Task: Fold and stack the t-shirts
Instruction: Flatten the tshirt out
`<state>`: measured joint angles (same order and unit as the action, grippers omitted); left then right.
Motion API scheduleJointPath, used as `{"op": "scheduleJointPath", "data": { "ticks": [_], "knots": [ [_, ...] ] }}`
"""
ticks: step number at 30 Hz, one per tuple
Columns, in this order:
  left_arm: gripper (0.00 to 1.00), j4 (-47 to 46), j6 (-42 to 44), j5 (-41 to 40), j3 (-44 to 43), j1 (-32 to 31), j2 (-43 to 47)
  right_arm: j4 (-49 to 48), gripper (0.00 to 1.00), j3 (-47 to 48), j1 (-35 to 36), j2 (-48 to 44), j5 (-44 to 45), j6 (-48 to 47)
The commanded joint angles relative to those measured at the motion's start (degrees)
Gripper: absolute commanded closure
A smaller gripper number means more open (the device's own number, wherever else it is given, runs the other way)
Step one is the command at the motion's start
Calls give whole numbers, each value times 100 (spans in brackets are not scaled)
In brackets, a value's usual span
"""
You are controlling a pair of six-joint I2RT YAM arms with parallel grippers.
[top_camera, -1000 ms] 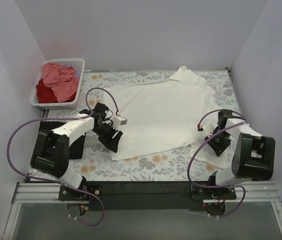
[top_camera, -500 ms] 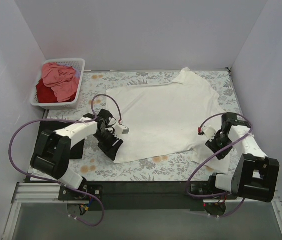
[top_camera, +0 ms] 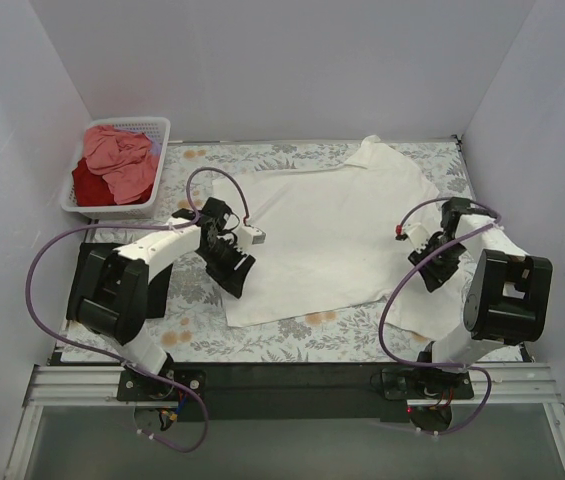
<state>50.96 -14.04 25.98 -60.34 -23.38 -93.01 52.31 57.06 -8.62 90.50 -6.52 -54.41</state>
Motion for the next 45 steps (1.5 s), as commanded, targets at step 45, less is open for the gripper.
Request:
{"op": "scheduleJointPath", "data": {
  "ticks": [45],
  "knots": [
    [37, -2336, -1856, 285, -4027, 1564, -2122, -344, 51, 6913, 177, 3701, -2047, 2565]
  ]
}}
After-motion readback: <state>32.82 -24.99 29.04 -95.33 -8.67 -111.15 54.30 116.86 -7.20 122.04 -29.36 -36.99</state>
